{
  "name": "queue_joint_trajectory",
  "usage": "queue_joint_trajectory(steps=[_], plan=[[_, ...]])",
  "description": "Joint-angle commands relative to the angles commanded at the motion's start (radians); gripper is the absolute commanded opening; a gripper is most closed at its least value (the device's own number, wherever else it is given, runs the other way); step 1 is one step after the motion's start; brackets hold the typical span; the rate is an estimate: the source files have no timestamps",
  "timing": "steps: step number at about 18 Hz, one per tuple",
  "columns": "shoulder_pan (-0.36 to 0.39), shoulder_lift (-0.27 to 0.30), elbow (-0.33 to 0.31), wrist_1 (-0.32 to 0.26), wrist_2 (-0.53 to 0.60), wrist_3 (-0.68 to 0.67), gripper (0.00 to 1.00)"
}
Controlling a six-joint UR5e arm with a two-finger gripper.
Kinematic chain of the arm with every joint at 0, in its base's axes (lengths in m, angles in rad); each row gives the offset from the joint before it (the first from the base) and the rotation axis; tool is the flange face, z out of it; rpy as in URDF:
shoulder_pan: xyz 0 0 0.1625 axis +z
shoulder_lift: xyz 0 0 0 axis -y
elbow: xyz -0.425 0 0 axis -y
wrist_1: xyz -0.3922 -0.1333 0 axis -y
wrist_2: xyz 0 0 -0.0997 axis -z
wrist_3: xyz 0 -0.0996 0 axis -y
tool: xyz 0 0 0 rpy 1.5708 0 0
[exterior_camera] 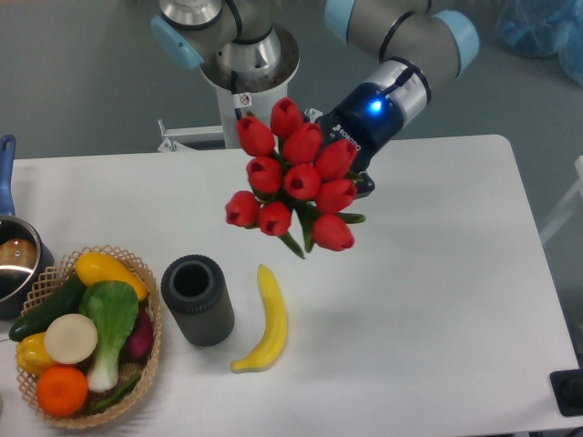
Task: Insert the flowers into the vase
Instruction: 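Move the held tulips over the dark grey vase and lower stems in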
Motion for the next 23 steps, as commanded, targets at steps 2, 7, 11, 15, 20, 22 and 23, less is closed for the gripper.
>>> queue_joint_trajectory(steps=[2, 7, 11, 15, 20, 22, 23], plan=[[-0.014, -0.009, 0.002, 0.031, 0.002, 0.0, 0.3], [-0.017, -0.014, -0.012, 0.054, -0.076, 0.011, 0.29], [-0.019, -0.015, -0.054, 0.054, -0.152, 0.115, 0.29], [-0.029, -0.017, -0.1, 0.056, -0.216, 0.196, 0.29], [-0.083, -0.038, -0.092, 0.057, -0.247, 0.207, 0.29], [-0.097, -0.052, -0.09, 0.057, -0.261, 0.221, 0.29], [-0.101, -0.061, -0.089, 0.057, -0.262, 0.233, 0.29]])
